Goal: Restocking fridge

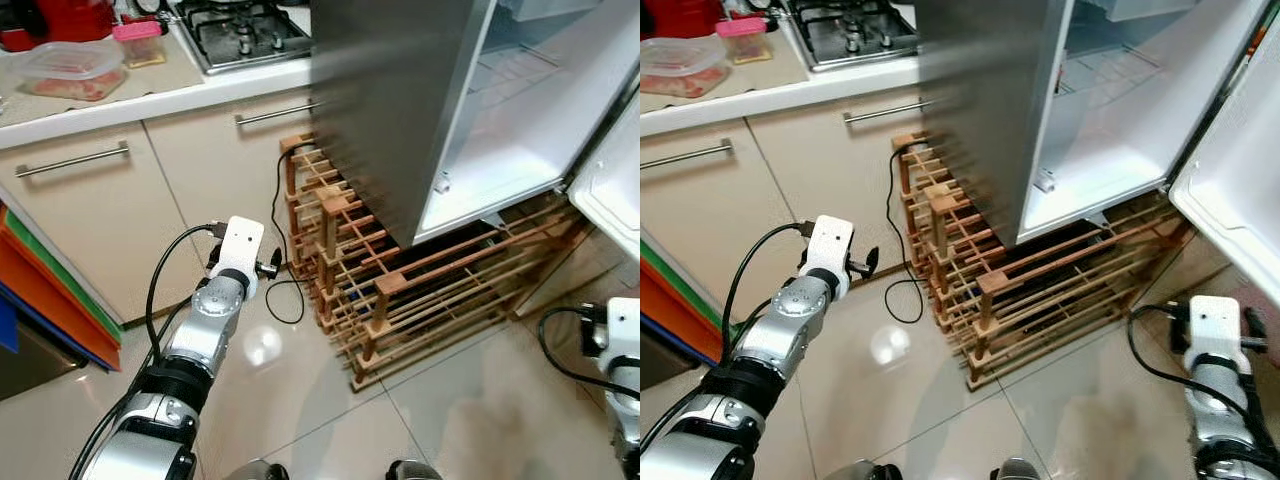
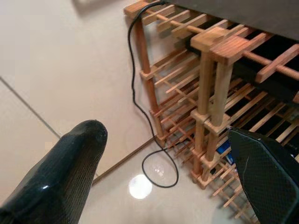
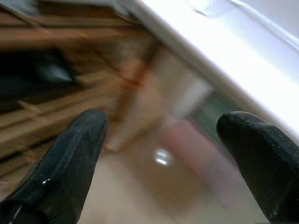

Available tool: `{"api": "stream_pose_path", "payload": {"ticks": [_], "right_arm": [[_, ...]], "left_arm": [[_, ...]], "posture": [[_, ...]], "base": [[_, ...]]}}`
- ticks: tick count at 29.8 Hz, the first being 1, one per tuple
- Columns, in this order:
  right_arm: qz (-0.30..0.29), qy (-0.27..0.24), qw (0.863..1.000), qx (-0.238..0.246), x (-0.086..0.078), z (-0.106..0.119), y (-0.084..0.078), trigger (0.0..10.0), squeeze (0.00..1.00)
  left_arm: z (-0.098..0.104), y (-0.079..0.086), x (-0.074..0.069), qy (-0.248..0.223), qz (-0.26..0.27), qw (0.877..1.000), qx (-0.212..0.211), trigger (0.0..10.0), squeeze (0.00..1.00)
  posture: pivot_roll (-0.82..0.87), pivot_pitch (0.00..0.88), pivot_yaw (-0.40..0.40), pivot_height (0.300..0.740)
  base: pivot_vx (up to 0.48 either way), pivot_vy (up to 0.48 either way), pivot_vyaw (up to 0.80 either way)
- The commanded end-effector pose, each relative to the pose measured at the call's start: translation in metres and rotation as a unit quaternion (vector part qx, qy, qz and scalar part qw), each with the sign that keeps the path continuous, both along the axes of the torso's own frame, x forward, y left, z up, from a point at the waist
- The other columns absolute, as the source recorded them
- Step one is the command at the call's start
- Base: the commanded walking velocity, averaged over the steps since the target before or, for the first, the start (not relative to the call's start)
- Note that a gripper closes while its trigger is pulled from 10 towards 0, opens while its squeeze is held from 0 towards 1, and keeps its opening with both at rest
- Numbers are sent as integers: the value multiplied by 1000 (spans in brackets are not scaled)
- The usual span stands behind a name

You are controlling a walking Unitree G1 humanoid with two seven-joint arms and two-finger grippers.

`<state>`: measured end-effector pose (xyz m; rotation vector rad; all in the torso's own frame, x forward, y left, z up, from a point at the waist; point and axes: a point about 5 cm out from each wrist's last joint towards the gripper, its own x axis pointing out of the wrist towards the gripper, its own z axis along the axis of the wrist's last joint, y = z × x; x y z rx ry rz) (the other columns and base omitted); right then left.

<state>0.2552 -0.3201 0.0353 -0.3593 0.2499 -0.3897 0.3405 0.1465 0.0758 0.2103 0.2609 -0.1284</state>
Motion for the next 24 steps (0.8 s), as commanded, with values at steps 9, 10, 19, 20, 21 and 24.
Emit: {"api": "stream_pose_path", "payload": {"ticks": [9, 10, 19, 20, 21, 24], "right_arm": [[184, -116, 971, 97, 54, 28, 103, 10000, 0], [191, -122, 969, 101, 56, 30, 109, 10000, 0], [262, -130, 949, 123, 50, 33, 149, 10000, 0], [265, -131, 947, 130, 50, 33, 151, 10000, 0], [266, -128, 946, 132, 50, 32, 152, 10000, 0], [259, -118, 948, 146, 51, 31, 154, 10000, 0]], "left_arm": [[11, 15, 0, -76, 92, 992, -47, 10000, 0], [9, 18, -3, -79, 104, 990, -43, 10000, 0], [-11, 26, -23, -55, 124, 990, -41, 10000, 0], [-10, 24, -24, -58, 118, 991, -38, 10000, 0], [-10, 22, -24, -60, 112, 991, -37, 10000, 0], [-6, 12, -21, -66, 94, 993, -34, 10000, 0]], "posture": [[-110, 51, 43, 740], [-109, 51, 43, 740], [-69, 41, 28, 740], [-65, 38, 25, 740], [-65, 38, 25, 740], [-65, 28, 23, 740]], "base": [[0, 0, 0], [0, 0, 0], [0, 0, 0], [0, 0, 0], [0, 0, 706], [0, 0, 698]]}}
